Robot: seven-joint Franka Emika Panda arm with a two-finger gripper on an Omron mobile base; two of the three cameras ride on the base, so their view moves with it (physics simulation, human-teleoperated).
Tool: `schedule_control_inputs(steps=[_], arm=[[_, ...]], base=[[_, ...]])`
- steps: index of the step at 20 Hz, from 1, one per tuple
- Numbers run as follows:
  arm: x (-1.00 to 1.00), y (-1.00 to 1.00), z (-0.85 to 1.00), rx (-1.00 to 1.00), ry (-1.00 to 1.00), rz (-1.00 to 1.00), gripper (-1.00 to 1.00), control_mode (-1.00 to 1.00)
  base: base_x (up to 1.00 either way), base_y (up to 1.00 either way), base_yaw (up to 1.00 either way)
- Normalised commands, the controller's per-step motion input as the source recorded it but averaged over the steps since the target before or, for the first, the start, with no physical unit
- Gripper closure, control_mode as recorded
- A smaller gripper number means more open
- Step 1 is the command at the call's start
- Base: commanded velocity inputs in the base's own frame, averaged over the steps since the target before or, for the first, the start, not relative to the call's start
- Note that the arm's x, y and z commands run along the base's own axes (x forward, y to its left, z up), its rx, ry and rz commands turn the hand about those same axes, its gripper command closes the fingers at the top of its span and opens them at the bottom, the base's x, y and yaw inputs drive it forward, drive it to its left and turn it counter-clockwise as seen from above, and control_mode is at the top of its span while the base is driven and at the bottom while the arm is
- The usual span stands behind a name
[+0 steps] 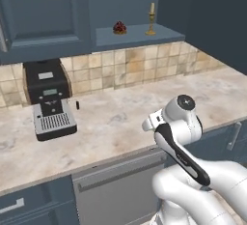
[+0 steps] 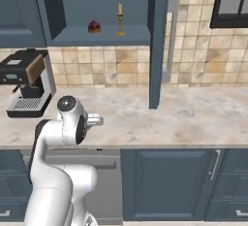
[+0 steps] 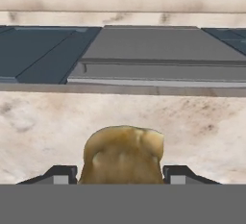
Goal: Pick the candle and candle from the dining table and place them in the open cabinet. Close the cabinet after placing the objects.
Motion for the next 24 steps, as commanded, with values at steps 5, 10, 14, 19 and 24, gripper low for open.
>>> schedule_control_inputs(steps=[5,10,14,19,24], arm=[[0.0,0.0,0.0,0.0,0.0,0.0,1.0,1.0],[0.0,0.0,0.0,0.0,0.0,0.0,1.0,1.0],[0.0,0.0,0.0,0.0,0.0,0.0,1.0,1.0],[0.0,0.0,0.0,0.0,0.0,0.0,1.0,1.0],[0.0,0.0,0.0,0.0,0.0,0.0,1.0,1.0]], base=[[-0.02,-0.36,0.13],[0.0,-0.15,0.08],[0.09,-0.07,0.01],[0.22,-0.13,0.0],[0.29,-0.09,0.0]])
